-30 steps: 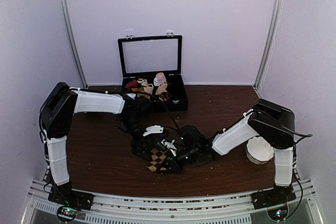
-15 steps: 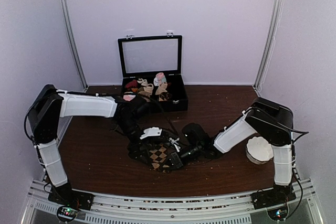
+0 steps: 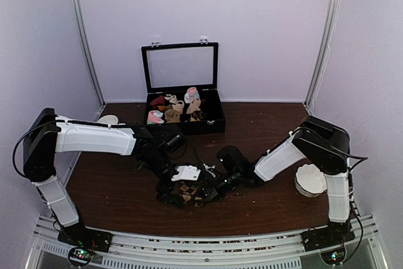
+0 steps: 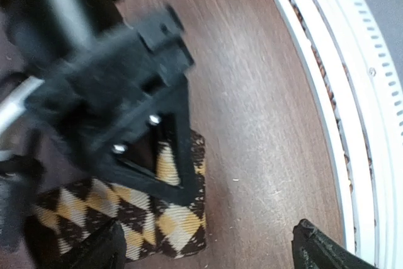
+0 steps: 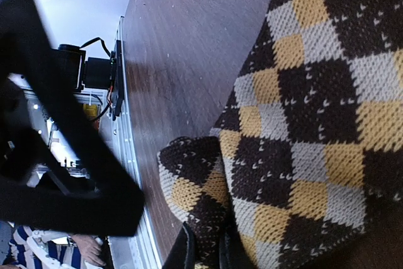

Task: Roll the socks
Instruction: Roll the sock at the center of the board.

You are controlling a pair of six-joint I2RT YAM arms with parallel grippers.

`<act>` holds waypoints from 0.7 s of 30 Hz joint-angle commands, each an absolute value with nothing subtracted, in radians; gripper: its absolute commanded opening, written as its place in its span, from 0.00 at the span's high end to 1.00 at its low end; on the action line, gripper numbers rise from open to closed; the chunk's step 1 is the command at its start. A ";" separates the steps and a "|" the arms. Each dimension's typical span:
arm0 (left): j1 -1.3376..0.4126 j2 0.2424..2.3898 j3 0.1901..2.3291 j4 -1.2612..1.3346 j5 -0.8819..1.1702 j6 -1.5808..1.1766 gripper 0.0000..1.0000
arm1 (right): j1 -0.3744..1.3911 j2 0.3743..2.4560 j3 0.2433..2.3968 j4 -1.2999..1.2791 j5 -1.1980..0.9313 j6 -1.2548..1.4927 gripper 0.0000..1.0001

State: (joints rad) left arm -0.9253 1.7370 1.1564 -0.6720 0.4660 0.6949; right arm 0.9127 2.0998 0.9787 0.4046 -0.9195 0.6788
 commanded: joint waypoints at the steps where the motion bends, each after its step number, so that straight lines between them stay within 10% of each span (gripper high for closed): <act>1: -0.921 1.776 1.134 -0.588 0.420 0.694 0.13 | 0.904 2.213 0.934 0.240 -0.794 0.759 1.00; 18: -0.910 1.914 1.173 -0.593 0.358 0.676 0.82 | 0.905 2.230 0.891 0.457 -0.828 0.926 1.00; 21: -0.884 1.929 1.179 -0.620 0.386 0.681 0.90 | 0.898 2.203 0.833 0.562 -0.810 0.960 0.73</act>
State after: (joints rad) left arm -0.9081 1.8816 1.1702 -0.5907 0.3729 0.6762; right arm 0.9051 2.1277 0.9413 0.5888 -0.9157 0.9134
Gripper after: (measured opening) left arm 0.131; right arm 0.123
